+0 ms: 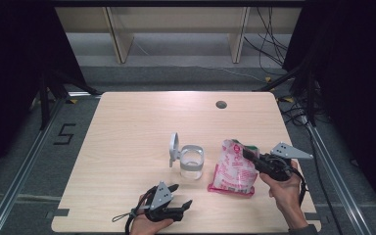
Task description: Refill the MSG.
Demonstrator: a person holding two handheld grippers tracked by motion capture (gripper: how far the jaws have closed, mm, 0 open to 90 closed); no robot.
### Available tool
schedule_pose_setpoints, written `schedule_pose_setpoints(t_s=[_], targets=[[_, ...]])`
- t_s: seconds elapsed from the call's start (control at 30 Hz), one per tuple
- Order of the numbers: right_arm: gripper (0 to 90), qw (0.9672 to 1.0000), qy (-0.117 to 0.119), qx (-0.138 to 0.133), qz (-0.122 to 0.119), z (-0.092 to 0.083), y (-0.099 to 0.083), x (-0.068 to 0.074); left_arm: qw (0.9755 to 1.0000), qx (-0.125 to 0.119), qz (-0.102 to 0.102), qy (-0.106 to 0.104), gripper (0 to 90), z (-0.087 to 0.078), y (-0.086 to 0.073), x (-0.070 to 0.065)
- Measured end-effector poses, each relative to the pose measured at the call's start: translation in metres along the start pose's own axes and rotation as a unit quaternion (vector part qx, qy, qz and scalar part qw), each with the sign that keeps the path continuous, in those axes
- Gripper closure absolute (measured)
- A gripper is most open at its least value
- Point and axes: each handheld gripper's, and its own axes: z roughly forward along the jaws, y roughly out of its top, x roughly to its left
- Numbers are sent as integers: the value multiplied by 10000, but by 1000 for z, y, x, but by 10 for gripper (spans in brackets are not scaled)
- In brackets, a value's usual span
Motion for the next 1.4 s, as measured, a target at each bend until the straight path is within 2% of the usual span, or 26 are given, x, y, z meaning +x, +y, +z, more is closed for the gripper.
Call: schedule_pose_setpoints(t_s=[0.03,0.07,0.17,0.23,0.3,0.33,0.37,0.43,0.47,0.63,0.67,0.73,0.8,0.83,0.9,1.0,1.03,1.07,1.13,1.17,1.2,1.23,1.3,1.33,1.37,1.4], targets=[[900,10000,27,-20,-85,-1,3,2,10000,-39,-38,-20,300,2,2,-3],[900,10000,36,-64,40,0,4,6,10000,22,43,-10,300,3,5,-5],[900,9998,68,-124,-107,-3,12,11,10000,20,48,-1,300,7,13,-9],[900,9994,128,-201,-244,-3,18,14,9997,125,186,61,300,10,19,-11],[900,9995,158,-184,-192,-3,24,19,9999,82,129,34,300,14,23,-15],[900,9989,62,-236,-412,-1,26,18,9998,140,169,35,300,16,26,-17],[900,9989,153,-197,-389,1,28,19,9994,206,268,-7,300,18,28,-18],[900,9995,70,-77,-308,1,30,22,9989,226,404,-7,300,23,29,-21],[900,9993,131,-126,-312,3,31,22,9993,182,316,-6,300,25,30,-22],[900,9993,105,-172,-315,2,38,23,9985,325,447,-4,301,32,34,-21],[900,9990,67,-202,-384,1,39,21,9989,243,409,17,302,34,35,-23],[900,9993,73,-227,-294,-1,44,21,9988,216,428,-10,302,38,39,-25],[900,9991,-13,-205,-381,-6,51,21,9985,208,504,-8,303,42,43,-27],[900,9983,-12,-264,-528,-7,55,19,9985,227,499,-18,302,44,45,-28],[900,9986,-72,-247,-470,-14,64,20,9985,161,516,-68,302,50,49,-31],[900,9981,62,-284,-545,-20,74,20,9974,315,624,-147,299,59,56,-37],[900,9986,110,-318,-409,-24,77,20,9979,292,550,-174,297,63,58,-39],[900,9981,97,-375,-483,-27,80,19,9979,276,571,-95,294,66,59,-40],[900,9983,118,-344,-462,-35,86,23,9980,273,541,-158,294,72,64,-44],[900,9971,130,-390,-640,-37,90,22,9982,240,535,-143,294,75,65,-47],[900,9978,195,-363,-522,-40,92,26,9977,234,630,-34,294,77,67,-47],[900,9971,191,-377,-627,-42,94,26,9985,133,537,5,296,80,68,-49],[900,9970,307,-394,-599,-44,97,31,9987,87,483,124,302,88,71,-49],[900,9967,258,-390,-662,-45,97,33,9989,73,464,73,311,92,72,-50],[900,9962,354,-383,-700,-45,97,36,9984,99,553,97,336,94,72,-51],[900,9952,314,-412,-832,-45,97,37,9981,73,596,103,360,96,73,-53]])
